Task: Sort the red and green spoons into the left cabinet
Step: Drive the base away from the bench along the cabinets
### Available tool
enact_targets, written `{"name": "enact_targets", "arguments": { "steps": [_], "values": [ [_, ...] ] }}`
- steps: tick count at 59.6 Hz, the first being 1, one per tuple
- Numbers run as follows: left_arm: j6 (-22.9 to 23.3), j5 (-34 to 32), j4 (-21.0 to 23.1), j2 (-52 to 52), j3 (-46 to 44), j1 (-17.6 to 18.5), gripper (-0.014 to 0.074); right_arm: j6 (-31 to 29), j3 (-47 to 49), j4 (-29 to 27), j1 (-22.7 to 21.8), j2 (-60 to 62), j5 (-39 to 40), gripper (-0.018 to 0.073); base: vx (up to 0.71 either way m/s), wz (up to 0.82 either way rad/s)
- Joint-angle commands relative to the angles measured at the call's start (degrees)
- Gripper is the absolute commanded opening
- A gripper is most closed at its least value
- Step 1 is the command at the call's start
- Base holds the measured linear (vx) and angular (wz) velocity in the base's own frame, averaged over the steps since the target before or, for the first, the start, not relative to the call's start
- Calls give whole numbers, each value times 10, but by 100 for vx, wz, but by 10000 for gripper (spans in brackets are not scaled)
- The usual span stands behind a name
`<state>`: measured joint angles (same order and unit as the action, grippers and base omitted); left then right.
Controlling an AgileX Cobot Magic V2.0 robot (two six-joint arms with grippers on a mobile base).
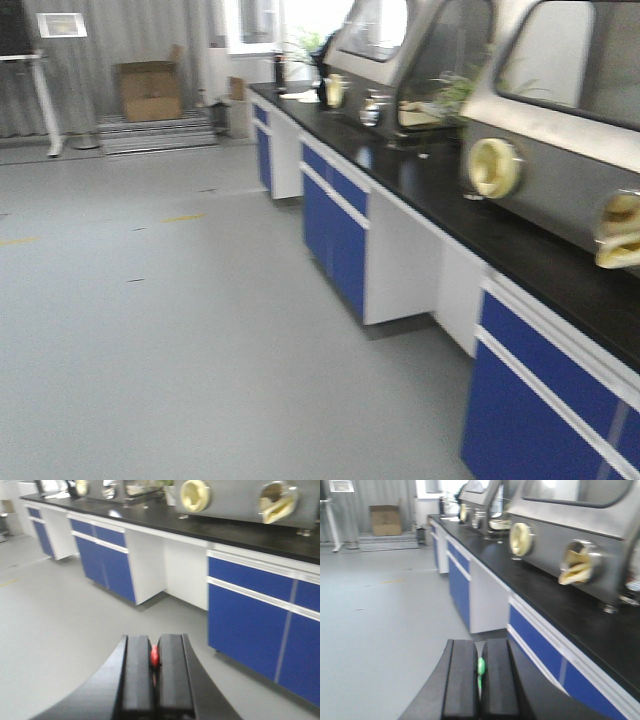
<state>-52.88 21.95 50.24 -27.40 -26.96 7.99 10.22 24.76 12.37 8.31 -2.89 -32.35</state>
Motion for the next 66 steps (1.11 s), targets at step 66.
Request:
{"name": "enact_targets", "arguments": {
  "steps": [66],
  "values": [
    [5,-22,18,0,-16,0,0,-4,17,8,-2,-8,45,-4,41,32]
  ]
}}
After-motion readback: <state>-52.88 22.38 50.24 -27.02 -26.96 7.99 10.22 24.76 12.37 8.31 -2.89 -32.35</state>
